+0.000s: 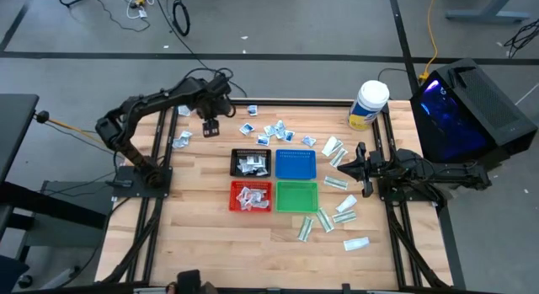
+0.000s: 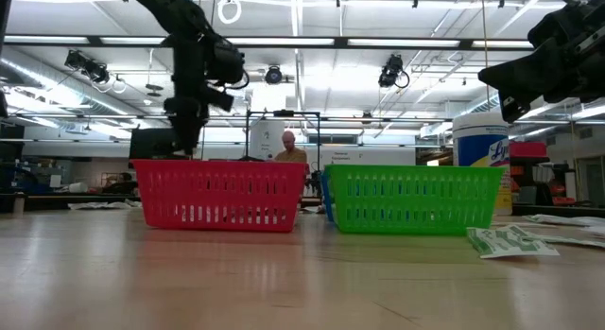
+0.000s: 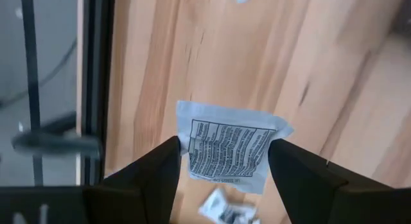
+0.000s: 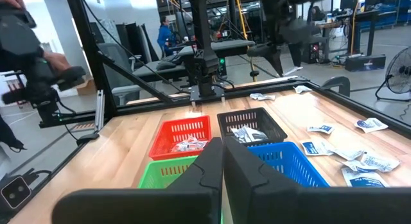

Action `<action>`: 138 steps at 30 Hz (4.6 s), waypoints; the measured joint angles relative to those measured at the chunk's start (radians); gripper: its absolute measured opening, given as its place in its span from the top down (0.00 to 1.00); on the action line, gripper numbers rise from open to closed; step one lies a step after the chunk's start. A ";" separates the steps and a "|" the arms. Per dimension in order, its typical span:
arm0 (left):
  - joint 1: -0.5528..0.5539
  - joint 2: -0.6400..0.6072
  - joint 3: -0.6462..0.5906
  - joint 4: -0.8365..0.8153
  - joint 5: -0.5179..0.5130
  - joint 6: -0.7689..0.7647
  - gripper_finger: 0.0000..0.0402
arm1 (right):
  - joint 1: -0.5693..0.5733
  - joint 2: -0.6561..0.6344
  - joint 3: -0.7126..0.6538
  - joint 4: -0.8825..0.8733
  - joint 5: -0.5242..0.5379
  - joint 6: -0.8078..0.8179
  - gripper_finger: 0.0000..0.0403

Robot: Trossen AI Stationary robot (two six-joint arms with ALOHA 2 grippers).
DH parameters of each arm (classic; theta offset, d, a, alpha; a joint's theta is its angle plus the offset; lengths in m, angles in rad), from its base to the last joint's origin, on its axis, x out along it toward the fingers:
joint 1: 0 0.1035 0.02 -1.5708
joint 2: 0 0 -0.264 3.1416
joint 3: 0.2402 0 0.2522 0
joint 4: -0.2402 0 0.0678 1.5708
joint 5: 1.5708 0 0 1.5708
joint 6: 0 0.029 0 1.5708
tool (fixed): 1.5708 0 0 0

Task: Pick & Place First Aid Supplies
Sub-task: Put the gray towelette pack into the black bin

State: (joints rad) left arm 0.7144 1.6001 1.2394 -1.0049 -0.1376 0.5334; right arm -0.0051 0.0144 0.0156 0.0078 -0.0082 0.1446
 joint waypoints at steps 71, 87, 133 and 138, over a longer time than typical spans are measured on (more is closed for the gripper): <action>-0.516 0.179 0.046 0.172 0.116 -0.445 0.41 | 0.000 0.000 0.000 0.004 -0.009 0.000 0.96; -0.498 0.195 0.046 0.161 0.115 -0.435 0.41 | 0.000 0.000 0.000 0.003 -0.008 0.000 0.96; -0.481 0.097 0.046 0.086 0.062 -0.334 0.19 | 0.000 0.000 0.000 0.003 -0.008 0.000 0.96; -0.455 0.028 0.046 0.086 0.060 -0.334 0.19 | 0.000 0.000 0.000 0.004 -0.008 0.000 0.96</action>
State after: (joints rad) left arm 0.2589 1.6281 1.2858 -0.9190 -0.0772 0.1991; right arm -0.0051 0.0147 0.0155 0.0116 -0.0158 0.1446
